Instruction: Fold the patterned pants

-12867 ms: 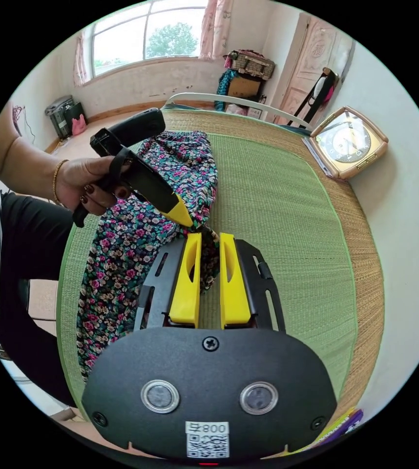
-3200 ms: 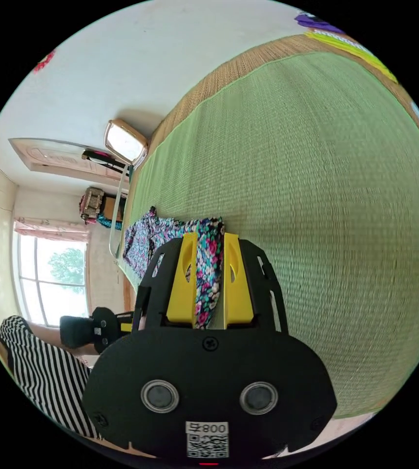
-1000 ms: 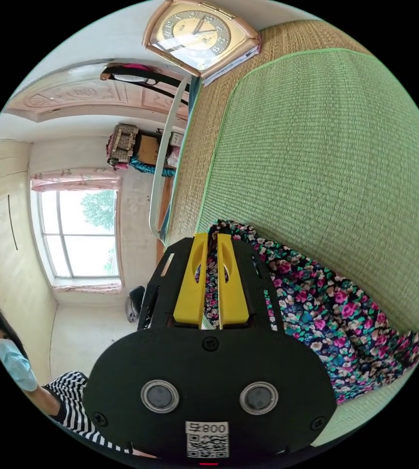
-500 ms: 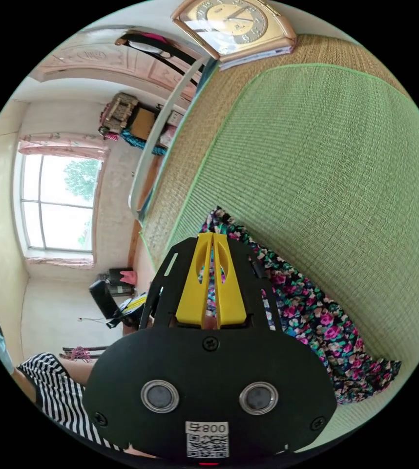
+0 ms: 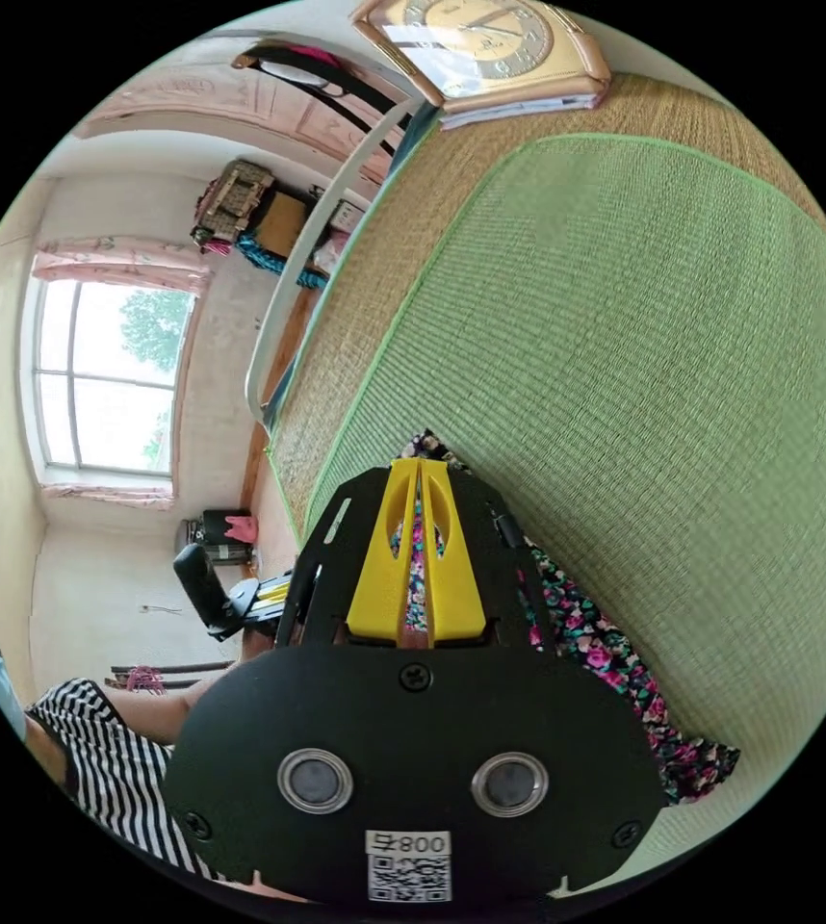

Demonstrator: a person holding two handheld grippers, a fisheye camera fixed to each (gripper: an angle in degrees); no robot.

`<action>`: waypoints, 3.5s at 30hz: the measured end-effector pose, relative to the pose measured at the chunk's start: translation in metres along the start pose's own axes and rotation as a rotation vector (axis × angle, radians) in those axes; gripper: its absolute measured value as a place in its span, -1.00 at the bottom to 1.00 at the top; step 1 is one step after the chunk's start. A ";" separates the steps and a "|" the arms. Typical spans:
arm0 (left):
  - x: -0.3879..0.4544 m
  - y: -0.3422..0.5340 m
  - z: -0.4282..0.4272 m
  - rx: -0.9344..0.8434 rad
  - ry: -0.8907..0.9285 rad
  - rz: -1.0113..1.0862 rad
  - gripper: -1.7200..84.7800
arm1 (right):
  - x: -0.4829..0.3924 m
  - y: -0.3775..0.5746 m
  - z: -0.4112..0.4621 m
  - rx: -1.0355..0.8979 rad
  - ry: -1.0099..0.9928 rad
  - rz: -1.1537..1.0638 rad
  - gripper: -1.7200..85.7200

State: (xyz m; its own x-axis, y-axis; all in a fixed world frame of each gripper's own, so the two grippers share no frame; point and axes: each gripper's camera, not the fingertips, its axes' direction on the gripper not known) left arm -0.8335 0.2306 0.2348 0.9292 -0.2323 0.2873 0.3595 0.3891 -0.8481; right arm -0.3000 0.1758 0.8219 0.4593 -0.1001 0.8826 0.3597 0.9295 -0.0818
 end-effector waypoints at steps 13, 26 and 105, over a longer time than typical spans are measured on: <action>0.014 -0.020 0.005 -0.028 -0.059 0.058 -0.96 | 0.031 0.065 -0.029 0.003 0.102 -0.011 -0.96; 0.011 -0.035 0.019 -0.095 -0.079 0.029 -0.96 | 0.143 0.191 -0.096 0.131 0.082 0.290 -0.96; -0.003 0.012 0.008 0.075 0.415 -0.700 -0.72 | 0.127 0.416 -0.233 0.178 -0.680 0.375 -0.95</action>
State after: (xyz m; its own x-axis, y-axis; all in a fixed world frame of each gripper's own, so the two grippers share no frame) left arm -0.8312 0.2429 0.2277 0.3857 -0.7489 0.5388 0.8634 0.0871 -0.4969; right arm 0.0971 0.4673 0.7918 -0.0930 0.4159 0.9046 0.1174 0.9068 -0.4049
